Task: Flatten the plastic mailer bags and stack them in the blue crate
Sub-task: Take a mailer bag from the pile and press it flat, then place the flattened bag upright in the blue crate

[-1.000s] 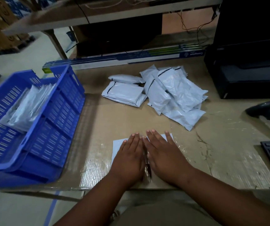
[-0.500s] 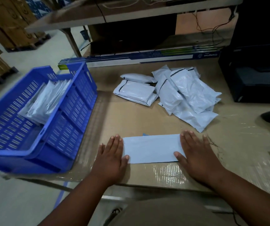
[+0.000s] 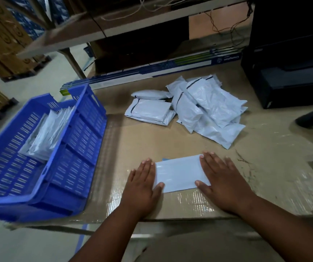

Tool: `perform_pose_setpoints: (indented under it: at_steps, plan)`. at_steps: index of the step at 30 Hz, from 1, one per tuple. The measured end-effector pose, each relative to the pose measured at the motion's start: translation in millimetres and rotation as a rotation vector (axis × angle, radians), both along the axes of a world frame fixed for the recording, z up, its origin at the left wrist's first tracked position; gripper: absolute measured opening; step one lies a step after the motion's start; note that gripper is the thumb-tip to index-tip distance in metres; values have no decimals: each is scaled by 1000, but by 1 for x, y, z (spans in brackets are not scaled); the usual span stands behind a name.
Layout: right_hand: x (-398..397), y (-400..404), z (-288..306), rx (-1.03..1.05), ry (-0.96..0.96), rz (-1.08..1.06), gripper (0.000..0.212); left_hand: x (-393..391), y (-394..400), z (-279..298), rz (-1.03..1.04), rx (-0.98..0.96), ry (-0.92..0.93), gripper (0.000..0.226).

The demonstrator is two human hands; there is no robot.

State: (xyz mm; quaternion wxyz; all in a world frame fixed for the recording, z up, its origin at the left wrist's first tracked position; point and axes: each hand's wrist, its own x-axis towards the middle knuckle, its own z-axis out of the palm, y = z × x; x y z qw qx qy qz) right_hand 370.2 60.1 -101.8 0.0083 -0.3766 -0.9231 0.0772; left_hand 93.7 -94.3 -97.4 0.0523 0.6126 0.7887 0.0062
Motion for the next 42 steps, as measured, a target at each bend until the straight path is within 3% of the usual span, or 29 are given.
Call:
perform_pose_setpoints:
  at_steps: [3,8,13,15,19,21,24,27,36,42]
  plan:
    - [4,-1,5,-36,47,-15,89,7,11,22,7,-77,-68,88]
    - [12,-5,13,-33,165,-31,78,45,63,62,-175,-152,-69,101]
    - [17,-8,20,-47,262,-8,59,54,97,80,-87,-262,-12,125]
    - [13,-9,22,-30,286,24,52,48,107,83,-35,-290,-63,116]
    - [-9,-11,49,4,335,84,40,36,123,97,20,-281,-217,42]
    - [-23,-10,66,14,314,121,36,31,126,105,50,-272,-301,28]
    - [-50,-4,99,13,266,170,34,14,126,126,146,-176,-436,27]
    - [-81,8,144,57,224,227,39,-12,125,165,207,-82,-458,27]
    - [-207,39,301,58,314,401,47,-117,93,354,299,142,-177,30]
    - [-309,16,330,43,280,485,43,-194,77,392,329,193,-62,31]
